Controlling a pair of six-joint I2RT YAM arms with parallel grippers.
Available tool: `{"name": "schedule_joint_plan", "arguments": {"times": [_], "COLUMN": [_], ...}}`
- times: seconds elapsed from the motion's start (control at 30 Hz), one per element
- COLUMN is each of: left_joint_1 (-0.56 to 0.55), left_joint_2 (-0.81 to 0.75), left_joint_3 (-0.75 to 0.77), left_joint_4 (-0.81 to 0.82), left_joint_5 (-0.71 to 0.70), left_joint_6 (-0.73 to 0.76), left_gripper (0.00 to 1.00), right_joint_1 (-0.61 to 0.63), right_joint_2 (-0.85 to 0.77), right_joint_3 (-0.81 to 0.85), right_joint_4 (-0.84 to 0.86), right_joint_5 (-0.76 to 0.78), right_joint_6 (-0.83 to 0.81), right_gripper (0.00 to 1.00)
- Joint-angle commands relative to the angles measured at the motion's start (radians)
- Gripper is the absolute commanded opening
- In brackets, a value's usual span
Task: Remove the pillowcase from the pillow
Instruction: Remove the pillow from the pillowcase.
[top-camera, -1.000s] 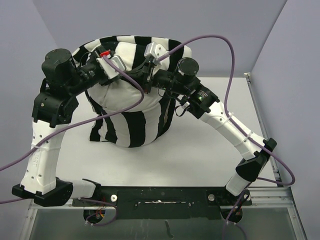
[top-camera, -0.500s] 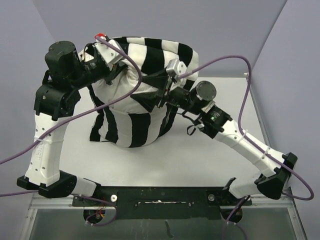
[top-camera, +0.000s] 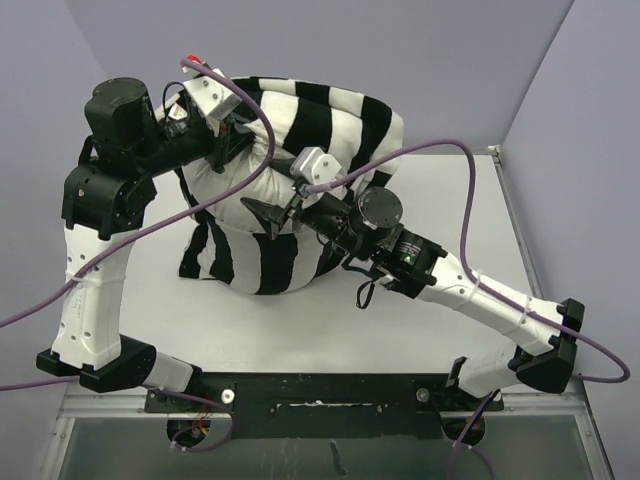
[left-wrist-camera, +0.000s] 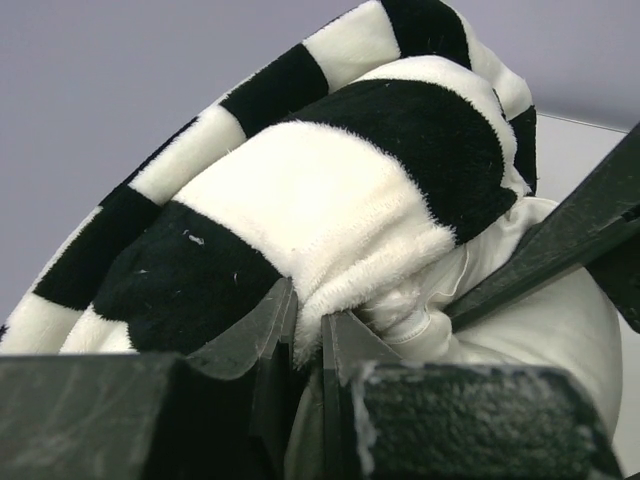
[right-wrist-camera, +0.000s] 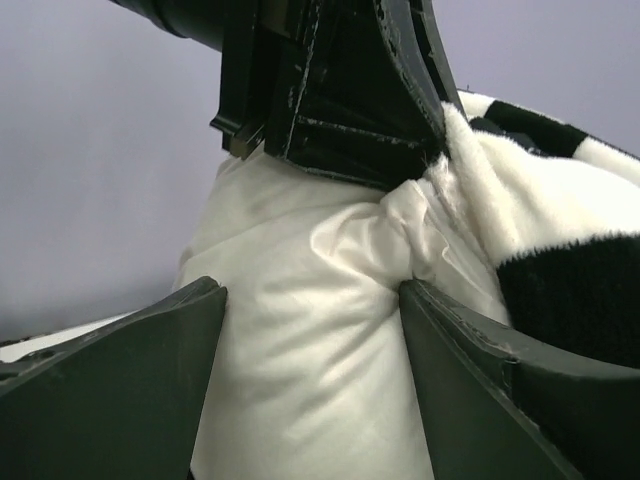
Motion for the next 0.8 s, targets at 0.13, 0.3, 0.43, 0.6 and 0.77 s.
{"name": "schedule_joint_plan", "arguments": {"times": [0.13, 0.3, 0.43, 0.6, 0.77], "left_joint_1": [-0.022, -0.023, -0.023, -0.023, -0.023], "left_joint_2": [-0.004, -0.010, -0.001, -0.031, -0.089], "left_joint_3": [0.028, 0.073, 0.147, 0.125, -0.014], "left_joint_4": [-0.115, -0.122, -0.118, -0.011, 0.119], "left_joint_5": [0.089, 0.086, 0.062, 0.001, -0.020], "left_joint_6": [-0.077, -0.041, -0.001, 0.036, 0.014], "left_gripper": [0.00, 0.00, 0.00, 0.00, 0.04], "right_joint_1": [-0.066, -0.076, -0.127, -0.170, -0.161], "right_joint_2": [0.191, 0.231, 0.195, 0.154, 0.159], "right_joint_3": [0.252, 0.196, 0.061, -0.077, -0.069], "right_joint_4": [-0.224, -0.244, -0.202, -0.162, -0.186], "right_joint_5": [-0.015, -0.045, -0.067, -0.127, -0.162], "right_joint_6": [-0.116, -0.074, 0.029, 0.085, 0.085], "right_gripper": [0.71, 0.38, 0.01, 0.00, 0.00]}}
